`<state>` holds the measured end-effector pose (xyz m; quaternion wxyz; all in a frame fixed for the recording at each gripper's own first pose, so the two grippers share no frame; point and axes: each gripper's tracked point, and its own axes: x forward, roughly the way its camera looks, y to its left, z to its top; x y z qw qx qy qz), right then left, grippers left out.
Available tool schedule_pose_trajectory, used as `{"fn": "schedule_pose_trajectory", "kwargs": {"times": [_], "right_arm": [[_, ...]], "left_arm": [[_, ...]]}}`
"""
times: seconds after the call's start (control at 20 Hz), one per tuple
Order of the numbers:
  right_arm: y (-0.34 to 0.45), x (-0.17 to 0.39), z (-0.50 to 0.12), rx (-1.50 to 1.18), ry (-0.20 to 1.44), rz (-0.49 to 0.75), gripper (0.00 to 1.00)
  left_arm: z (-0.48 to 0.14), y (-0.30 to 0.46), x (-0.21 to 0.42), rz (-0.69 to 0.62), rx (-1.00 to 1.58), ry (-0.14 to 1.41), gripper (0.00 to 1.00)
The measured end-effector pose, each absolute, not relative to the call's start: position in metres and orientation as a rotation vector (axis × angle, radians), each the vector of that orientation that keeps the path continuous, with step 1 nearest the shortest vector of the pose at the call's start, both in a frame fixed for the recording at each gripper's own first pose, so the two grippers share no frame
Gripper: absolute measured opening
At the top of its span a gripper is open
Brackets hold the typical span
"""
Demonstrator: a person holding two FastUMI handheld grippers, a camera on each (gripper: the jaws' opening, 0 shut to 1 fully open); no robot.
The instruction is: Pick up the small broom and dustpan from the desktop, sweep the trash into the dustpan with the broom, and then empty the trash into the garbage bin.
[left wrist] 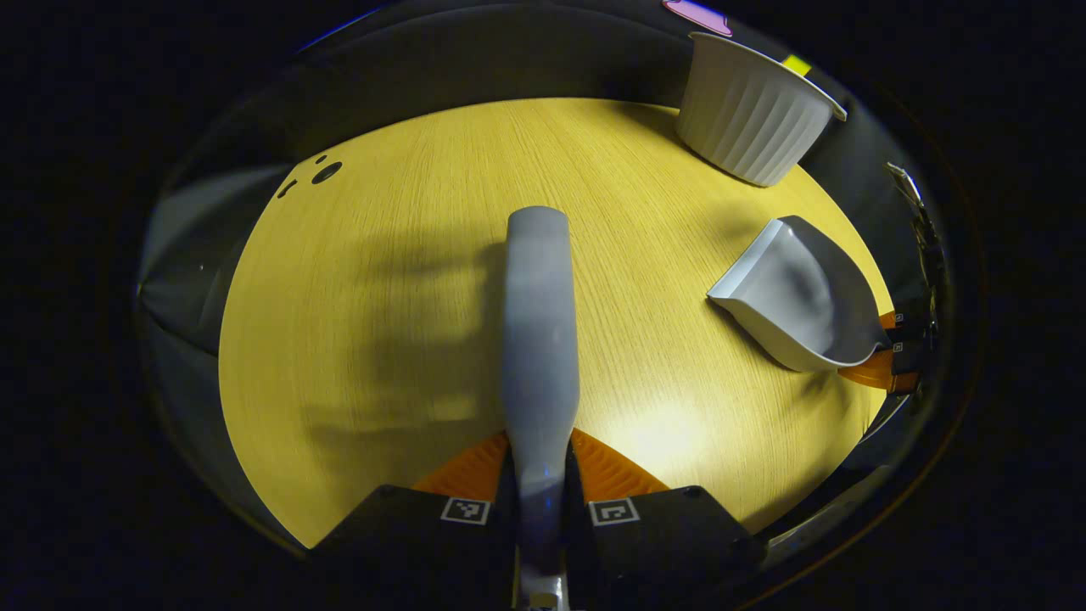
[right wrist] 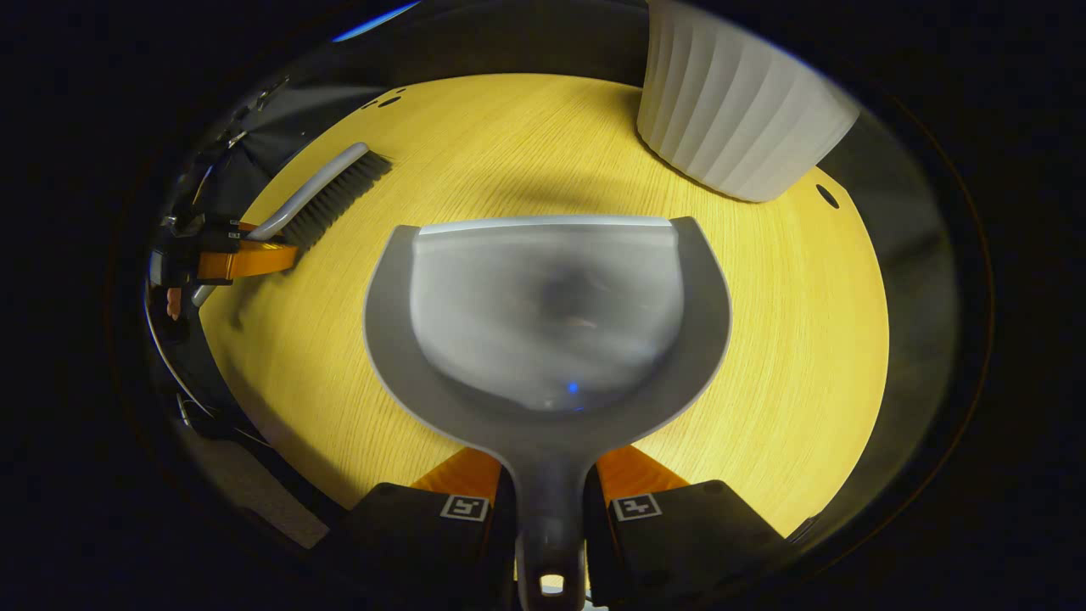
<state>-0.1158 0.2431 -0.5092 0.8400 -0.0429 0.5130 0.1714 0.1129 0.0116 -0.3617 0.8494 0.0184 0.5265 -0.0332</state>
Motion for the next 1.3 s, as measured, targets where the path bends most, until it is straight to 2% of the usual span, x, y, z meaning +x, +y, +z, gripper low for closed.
{"fn": "schedule_pose_trajectory", "kwargs": {"times": [0.05, 0.1, 0.15, 0.2, 0.25, 0.3, 0.35, 0.4, 0.45, 0.5, 0.55, 0.65, 0.7, 0.75, 0.8, 0.95, 1.15, 1.3], "right_arm": [[0.244, -0.116, -0.509, -0.087, 1.085, 0.364, 0.32], [0.245, -0.116, -0.509, -0.083, 1.082, 0.364, 0.46], [0.244, -0.116, -0.508, -0.080, 1.082, 0.363, 0.42], [0.245, -0.117, -0.508, -0.076, 1.085, 0.365, 0.35], [0.245, -0.117, -0.507, -0.072, 1.085, 0.365, 0.42], [0.245, -0.118, -0.505, -0.068, 1.082, 0.361, 0.44], [0.244, -0.118, -0.503, -0.062, 1.079, 0.359, 0.46], [0.244, -0.121, -0.498, -0.050, 1.078, 0.357, 0.39], [0.246, -0.125, -0.494, -0.033, 1.083, 0.360, 0.41], [0.246, -0.128, -0.489, -0.015, 1.083, 0.361, 0.58], [0.244, -0.129, -0.482, -0.004, 1.073, 0.356, 0.57], [0.239, -0.132, -0.467, -0.002, 1.037, 0.340, 0.63], [0.237, -0.136, -0.458, 0.001, 1.017, 0.335, 0.65], [0.234, -0.138, -0.449, 0.001, 0.994, 0.320, 0.78], [0.232, -0.141, -0.439, 0.005, 0.970, 0.309, 0.83], [0.231, -0.147, -0.414, 0.037, 0.906, 0.274, 0.89], [0.236, -0.150, -0.382, 0.102, 0.811, 0.209, 0.93], [0.237, -0.143, -0.358, 0.141, 0.695, 0.150, 0.98]], "left_arm": [[-0.362, 0.013, 0.112, -0.063, 0.047, 1.112, 0.29], [-0.361, 0.012, 0.110, -0.059, 0.050, 1.118, 0.26], [-0.360, 0.013, 0.108, -0.055, 0.053, 1.122, 0.30], [-0.360, 0.013, 0.106, -0.057, 0.056, 1.130, 0.27], [-0.359, 0.015, 0.104, -0.060, 0.061, 1.133, 0.32], [-0.359, 0.015, 0.102, -0.063, 0.065, 1.134, 0.44], [-0.357, 0.014, 0.102, -0.069, 0.064, 1.132, 0.52], [-0.356, 0.012, 0.102, -0.079, 0.061, 1.127, 0.58], [-0.353, 0.012, 0.101, -0.083, 0.064, 1.121, 0.64], [-0.350, 0.012, 0.100, -0.086, 0.069, 1.113, 0.66], [-0.346, 0.013, 0.099, -0.091, 0.076, 1.099, 0.77], [-0.332, 0.013, 0.099, -0.098, 0.092, 1.060, 0.87], [-0.325, 0.013, 0.098, -0.104, 0.097, 1.040, 0.88], [-0.317, 0.011, 0.096, -0.119, 0.093, 1.022, 0.89], [-0.308, 0.007, 0.094, -0.133, 0.087, 1.001, 0.89], [-0.279, 0.007, 0.093, -0.158, 0.100, 0.928, 0.89], [-0.250, 0.008, 0.097, -0.180, 0.130, 0.833, 0.89], [-0.226, 0.012, 0.110, -0.180, 0.146, 0.704, 0.88]]}}
